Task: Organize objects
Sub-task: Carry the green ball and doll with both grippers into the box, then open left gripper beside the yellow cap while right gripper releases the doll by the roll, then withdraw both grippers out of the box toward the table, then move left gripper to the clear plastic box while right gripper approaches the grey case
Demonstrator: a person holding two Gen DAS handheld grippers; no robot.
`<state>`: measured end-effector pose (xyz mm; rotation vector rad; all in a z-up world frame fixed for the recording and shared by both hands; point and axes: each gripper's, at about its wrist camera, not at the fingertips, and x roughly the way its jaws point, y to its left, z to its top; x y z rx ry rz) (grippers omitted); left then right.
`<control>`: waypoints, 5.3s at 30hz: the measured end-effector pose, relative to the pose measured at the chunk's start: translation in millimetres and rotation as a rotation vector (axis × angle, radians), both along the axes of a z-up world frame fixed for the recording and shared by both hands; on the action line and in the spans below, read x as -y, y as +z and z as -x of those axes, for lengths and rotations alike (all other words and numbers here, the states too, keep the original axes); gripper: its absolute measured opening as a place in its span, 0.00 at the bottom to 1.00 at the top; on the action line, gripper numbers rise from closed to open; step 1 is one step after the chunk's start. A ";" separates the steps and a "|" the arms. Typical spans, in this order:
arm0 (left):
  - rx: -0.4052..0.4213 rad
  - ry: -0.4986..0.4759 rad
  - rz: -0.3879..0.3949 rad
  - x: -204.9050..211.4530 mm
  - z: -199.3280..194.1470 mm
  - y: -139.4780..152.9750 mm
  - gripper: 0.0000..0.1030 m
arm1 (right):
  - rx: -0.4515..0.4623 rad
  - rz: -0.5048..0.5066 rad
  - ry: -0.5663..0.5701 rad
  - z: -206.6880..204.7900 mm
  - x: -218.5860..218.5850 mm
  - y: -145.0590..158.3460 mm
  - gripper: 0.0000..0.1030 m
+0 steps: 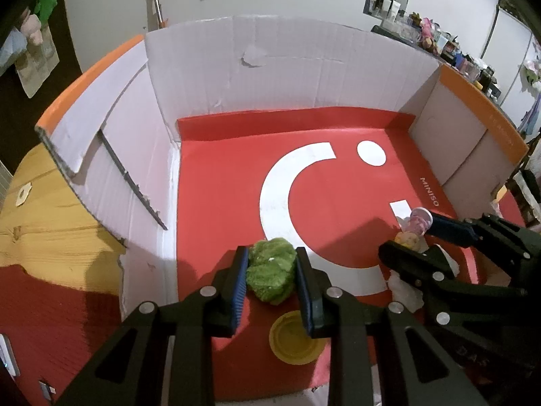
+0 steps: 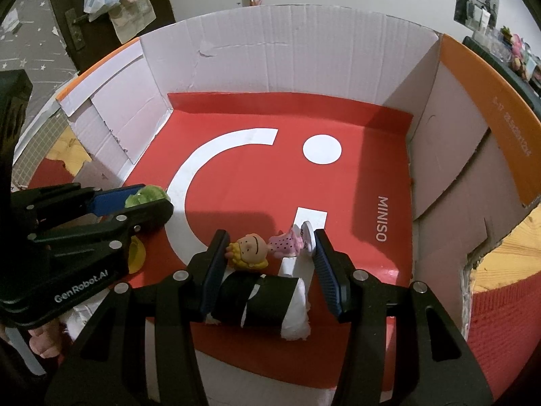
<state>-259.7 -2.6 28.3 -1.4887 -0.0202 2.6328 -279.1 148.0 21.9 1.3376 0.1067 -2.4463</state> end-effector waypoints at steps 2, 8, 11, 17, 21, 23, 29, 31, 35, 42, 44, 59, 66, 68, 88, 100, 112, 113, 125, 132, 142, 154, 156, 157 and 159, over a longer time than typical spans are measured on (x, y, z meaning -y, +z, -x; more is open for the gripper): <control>0.000 0.001 -0.010 1.8 0.4 0.1 0.27 | 0.000 0.002 0.000 0.2 0.3 -0.2 0.47; -0.002 0.002 -0.012 -0.1 2.6 -0.5 0.28 | 0.000 -0.001 0.001 0.3 0.9 -0.3 0.47; -0.002 0.002 -0.017 2.8 0.5 -1.6 0.28 | 0.000 -0.002 0.002 0.3 1.5 -0.3 0.47; -0.002 0.003 -0.021 3.5 -0.8 -1.7 0.28 | -0.002 -0.002 0.003 0.2 1.6 -0.2 0.47; -0.003 0.002 -0.023 3.6 -2.8 -0.7 0.28 | -0.004 0.000 0.003 -0.2 2.3 -0.2 0.49; -0.004 0.001 -0.024 3.9 -2.7 -0.6 0.29 | -0.008 0.000 0.003 -1.0 2.9 0.0 0.50; -0.008 0.001 -0.023 5.1 -5.8 2.9 0.31 | -0.033 0.000 0.005 -5.8 3.2 5.8 0.55; -0.010 0.001 -0.022 5.5 -7.1 4.1 0.31 | -0.035 0.002 0.004 -6.7 2.9 6.8 0.55; -0.019 0.002 -0.022 6.0 -11.3 8.0 0.31 | -0.039 0.008 0.000 -9.1 1.5 9.3 0.55; -0.057 0.003 -0.029 4.3 -20.5 19.9 0.40 | -0.063 0.019 0.005 -21.1 1.6 18.5 0.60; -0.069 0.001 -0.028 4.7 -25.4 23.4 0.40 | -0.073 0.027 0.008 -26.1 2.0 21.9 0.62; -0.124 -0.025 -0.038 4.6 -59.9 34.4 0.45 | -0.138 0.062 0.011 -64.2 -5.5 42.7 0.70; -0.162 -0.031 -0.068 6.8 -82.8 43.1 0.55 | -0.175 0.066 0.018 -86.4 -6.7 50.9 0.76; -0.173 -0.029 -0.073 7.4 -88.3 45.2 0.58 | -0.179 0.072 0.018 -91.5 -7.6 51.7 0.77; -0.223 -0.018 -0.073 6.6 -127.6 44.7 0.90 | -0.207 0.084 0.024 -126.8 -16.1 54.8 0.95; -0.243 -0.010 -0.064 5.9 -146.6 39.1 1.00 | -0.207 0.110 0.020 -139.8 -22.1 49.9 0.98; -0.232 0.016 -0.089 14.4 -158.7 27.5 1.00 | -0.218 0.097 0.010 -154.2 -19.5 37.6 0.98; -0.230 0.021 -0.090 15.7 -160.4 24.9 1.00 | -0.217 0.097 0.011 -155.3 -18.7 36.4 0.98; -0.199 0.036 -0.096 21.4 -165.6 9.2 1.00 | -0.172 0.085 0.002 -162.5 -20.5 18.3 0.98; -0.183 0.041 -0.096 22.8 -165.8 1.7 0.99 | -0.156 0.061 -0.013 -160.8 -23.4 11.0 0.98; -0.148 0.043 -0.090 25.9 -160.7 -10.4 0.76 | -0.150 -0.004 -0.046 -155.8 -30.8 0.2 0.75; -0.142 0.042 -0.065 22.7 -156.6 -14.8 0.69 | -0.139 -0.024 0.000 -148.3 -16.4 -8.6 0.67; -0.144 0.042 -0.063 22.2 -155.3 -14.8 0.62 | -0.135 -0.027 0.012 -146.2 -11.5 -10.4 0.63; -0.144 0.040 -0.065 22.1 -154.8 -14.7 0.57 | -0.133 -0.029 0.015 -145.3 -9.9 -11.4 0.62; -0.145 0.036 -0.069 22.2 -153.5 -14.7 0.50 | -0.126 -0.032 0.023 -143.1 -5.9 -14.3 0.58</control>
